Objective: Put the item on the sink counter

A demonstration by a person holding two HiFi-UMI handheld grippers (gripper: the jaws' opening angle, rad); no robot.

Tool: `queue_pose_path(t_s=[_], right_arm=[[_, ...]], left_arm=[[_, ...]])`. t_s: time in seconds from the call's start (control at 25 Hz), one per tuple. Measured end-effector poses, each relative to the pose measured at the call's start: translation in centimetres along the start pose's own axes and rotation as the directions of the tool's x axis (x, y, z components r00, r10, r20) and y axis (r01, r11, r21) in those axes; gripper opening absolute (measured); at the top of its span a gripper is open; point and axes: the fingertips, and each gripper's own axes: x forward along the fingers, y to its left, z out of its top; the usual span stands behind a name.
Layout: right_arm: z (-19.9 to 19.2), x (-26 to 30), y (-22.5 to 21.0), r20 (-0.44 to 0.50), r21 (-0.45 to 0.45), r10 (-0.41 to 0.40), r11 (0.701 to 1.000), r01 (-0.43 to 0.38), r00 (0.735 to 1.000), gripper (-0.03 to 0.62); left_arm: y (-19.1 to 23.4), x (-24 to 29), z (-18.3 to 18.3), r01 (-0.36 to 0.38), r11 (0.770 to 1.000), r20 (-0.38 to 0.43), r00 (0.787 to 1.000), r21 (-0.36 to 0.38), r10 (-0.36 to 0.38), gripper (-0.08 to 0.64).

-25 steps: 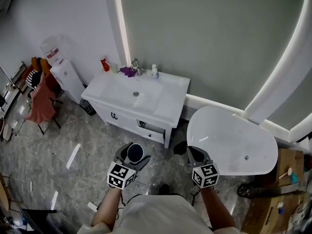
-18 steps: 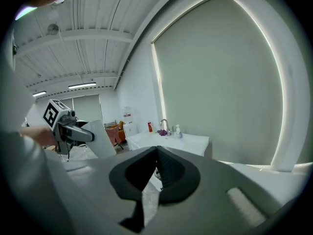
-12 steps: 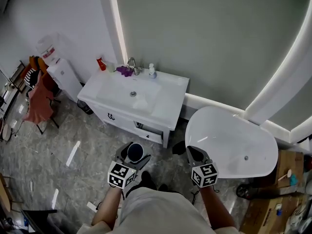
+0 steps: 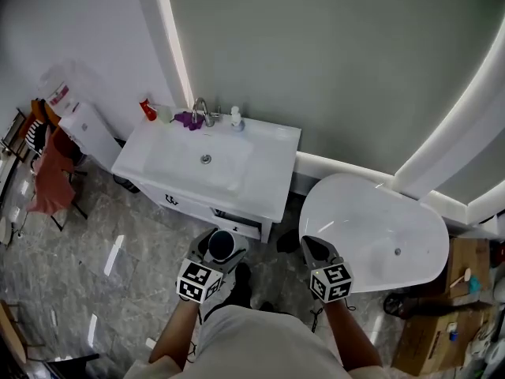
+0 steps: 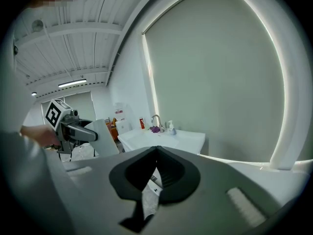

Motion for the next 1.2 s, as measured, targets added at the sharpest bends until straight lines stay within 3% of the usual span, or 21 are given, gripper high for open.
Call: queue_pose_path(t_s=[0.52, 0.92, 1.2], right_arm=[[2.2, 9.6, -3.2, -0.069, 0.017, -0.082, 0.996, 0.084, 0.994, 0.011], [0.8, 13.9, -5.2, -0.114, 0.073, -0.164, 0.982, 0.173, 0.980, 0.011], [-0.4, 15.5, -6.6, -0.145, 0.115, -0.205, 0.968, 0.223, 0.968, 0.011]], left_arm=[[8.0, 10.2, 2.9, 0.148, 0.981, -0.081, 0.987, 0.122, -0.138, 0.403], [11.1, 19.1, 1.8, 0.296, 0.930, -0.150, 0.952, 0.219, -0.268, 0.403], [11.6, 24.9, 0.0, 0.365, 0.889, -0.204, 0.926, 0.278, -0.317, 0.403]])
